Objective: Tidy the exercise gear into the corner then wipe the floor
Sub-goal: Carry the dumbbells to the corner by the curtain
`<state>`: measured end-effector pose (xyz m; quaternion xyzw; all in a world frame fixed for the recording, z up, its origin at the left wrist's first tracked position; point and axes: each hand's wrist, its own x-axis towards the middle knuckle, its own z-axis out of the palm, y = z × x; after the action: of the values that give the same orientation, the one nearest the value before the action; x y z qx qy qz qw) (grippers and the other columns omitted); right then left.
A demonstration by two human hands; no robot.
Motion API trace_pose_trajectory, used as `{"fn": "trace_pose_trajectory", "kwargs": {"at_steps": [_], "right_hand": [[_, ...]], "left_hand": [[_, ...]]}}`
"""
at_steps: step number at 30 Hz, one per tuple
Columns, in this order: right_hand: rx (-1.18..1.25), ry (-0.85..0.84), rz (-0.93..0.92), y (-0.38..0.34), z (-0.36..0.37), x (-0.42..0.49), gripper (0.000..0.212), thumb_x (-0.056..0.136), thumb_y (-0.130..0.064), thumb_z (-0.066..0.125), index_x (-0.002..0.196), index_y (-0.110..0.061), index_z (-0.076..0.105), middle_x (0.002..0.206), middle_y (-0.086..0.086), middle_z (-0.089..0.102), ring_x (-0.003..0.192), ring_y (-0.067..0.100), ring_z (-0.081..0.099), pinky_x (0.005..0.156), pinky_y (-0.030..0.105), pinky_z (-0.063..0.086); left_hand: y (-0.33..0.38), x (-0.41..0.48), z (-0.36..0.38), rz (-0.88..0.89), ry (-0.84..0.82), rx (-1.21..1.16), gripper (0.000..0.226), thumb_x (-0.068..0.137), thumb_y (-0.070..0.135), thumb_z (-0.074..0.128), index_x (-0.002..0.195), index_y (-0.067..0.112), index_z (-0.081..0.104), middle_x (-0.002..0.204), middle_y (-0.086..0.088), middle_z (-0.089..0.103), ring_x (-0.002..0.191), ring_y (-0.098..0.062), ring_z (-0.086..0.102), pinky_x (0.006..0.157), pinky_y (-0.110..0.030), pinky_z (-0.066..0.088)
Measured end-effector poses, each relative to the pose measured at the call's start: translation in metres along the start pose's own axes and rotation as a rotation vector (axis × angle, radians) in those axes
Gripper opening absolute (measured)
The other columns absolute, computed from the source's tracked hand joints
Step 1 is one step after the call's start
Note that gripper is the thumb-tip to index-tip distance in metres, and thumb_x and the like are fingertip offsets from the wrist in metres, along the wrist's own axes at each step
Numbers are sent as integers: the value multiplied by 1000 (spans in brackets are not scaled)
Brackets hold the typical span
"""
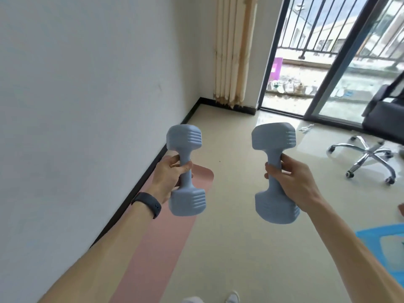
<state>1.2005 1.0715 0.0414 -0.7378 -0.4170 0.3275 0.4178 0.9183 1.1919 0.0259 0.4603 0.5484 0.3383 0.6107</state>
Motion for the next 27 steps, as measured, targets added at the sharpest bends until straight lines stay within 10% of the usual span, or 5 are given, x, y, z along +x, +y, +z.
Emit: {"fn": "trace_pose_trajectory", "kwargs": {"at_steps": [27], "right_hand": [[114, 92, 122, -18, -81, 635, 5, 91, -22, 68, 87, -19, 70, 79, 0, 75, 82, 23, 74, 85, 54, 56]], "left_hand": [[227, 625, 236, 5, -137, 66, 18, 87, 7, 74, 103, 0, 70, 82, -14, 68, 71, -27, 67, 72, -44, 59]]}}
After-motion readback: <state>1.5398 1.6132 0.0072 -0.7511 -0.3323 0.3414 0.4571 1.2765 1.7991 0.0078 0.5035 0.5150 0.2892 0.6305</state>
